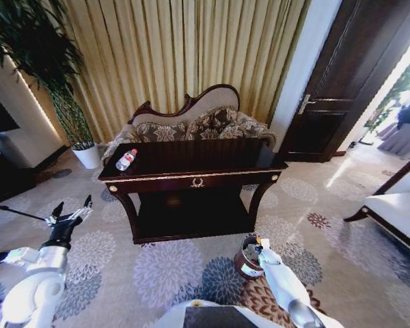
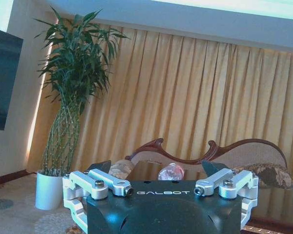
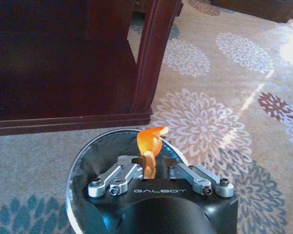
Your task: Move to the front of the table and place the trash on the table into the trash bin.
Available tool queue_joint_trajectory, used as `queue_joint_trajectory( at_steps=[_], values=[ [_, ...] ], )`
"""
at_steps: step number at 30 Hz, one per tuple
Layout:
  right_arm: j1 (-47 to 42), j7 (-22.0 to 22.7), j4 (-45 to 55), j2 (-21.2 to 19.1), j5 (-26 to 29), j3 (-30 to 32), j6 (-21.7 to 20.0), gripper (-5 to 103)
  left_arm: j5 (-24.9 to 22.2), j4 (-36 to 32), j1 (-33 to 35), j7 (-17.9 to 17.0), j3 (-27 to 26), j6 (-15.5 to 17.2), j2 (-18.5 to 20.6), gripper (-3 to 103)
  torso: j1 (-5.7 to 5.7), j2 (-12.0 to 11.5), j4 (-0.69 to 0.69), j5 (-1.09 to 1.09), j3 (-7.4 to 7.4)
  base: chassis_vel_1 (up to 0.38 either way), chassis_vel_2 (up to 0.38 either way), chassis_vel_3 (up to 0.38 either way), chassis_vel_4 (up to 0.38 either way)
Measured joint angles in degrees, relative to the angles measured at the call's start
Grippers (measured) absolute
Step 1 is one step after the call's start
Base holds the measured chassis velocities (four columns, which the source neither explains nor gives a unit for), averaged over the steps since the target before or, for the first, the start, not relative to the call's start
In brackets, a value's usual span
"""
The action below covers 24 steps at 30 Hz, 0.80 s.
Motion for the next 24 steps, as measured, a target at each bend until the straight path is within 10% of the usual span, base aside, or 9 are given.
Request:
queue_joint_trajectory(
  at_steps=[17,24],
  values=[
    [-0.2,0.0,2.3,-0.4,0.1,0.5,-1.3,84,-0.1,0.1,-0.2,0.2,1.1,0.1,-0.2,100,0.0,0.0,0.0,0.01,0.0,0.0,0.0,0.0,0.0],
    [-5.3,0.0,18.4,0.0,4.4,4.4,0.3,99,-0.5,0.3,-0.1,0.1,0.5,0.0,-0.1,100,0.0,0.0,0.01,-0.01,0.0,0.0,0.0,0.0,0.0]
  ],
)
